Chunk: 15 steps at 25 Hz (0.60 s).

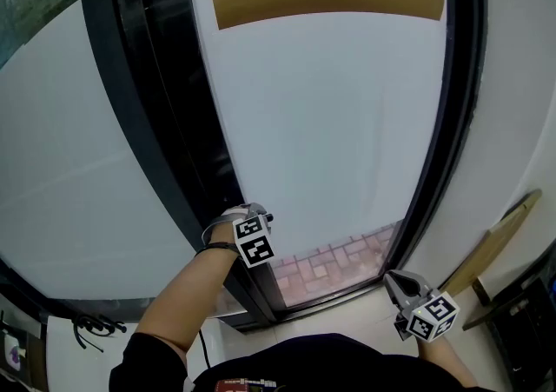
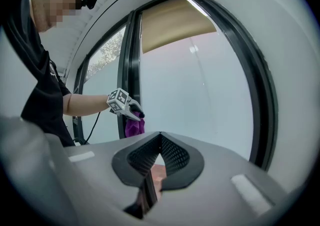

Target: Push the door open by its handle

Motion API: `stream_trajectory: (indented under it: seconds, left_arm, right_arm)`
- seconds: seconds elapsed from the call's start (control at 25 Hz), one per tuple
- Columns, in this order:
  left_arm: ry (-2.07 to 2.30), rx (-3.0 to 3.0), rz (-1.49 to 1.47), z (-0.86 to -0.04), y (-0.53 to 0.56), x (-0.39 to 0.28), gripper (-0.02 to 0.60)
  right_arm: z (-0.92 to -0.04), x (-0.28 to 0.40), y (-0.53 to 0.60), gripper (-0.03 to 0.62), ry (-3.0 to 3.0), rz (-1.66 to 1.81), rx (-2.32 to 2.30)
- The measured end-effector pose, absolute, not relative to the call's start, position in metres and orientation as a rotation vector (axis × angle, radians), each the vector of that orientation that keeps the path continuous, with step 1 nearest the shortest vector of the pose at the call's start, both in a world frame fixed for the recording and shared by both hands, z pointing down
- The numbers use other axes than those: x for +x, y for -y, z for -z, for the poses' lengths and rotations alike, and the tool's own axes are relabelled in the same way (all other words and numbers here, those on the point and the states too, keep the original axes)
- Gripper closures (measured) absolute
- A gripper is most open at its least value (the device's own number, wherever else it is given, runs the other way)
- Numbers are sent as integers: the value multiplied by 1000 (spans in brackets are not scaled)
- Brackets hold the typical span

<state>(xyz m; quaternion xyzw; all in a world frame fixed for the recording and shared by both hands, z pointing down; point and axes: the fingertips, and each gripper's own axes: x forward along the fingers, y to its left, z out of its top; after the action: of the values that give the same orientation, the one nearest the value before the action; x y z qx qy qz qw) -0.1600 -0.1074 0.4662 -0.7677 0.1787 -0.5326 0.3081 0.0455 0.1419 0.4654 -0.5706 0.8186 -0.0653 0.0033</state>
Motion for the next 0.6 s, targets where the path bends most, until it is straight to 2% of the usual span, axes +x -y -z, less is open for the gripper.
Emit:
stream_trajectory:
  seconds: [0.2, 0.36, 0.6]
  left_arm:
    - [-490, -1867, 1483, -485, 128, -160, 434]
    - [-504, -1582, 1508, -507, 150, -165, 528]
    - [-514, -1501, 1440, -509, 157, -161, 555]
  right_arm:
    - [-472, 56, -138, 594, -2578, 237, -1764]
    - [-477, 64, -134, 594, -2573, 273, -1745]
    - [-493, 74, -129, 594, -2580, 348, -1719]
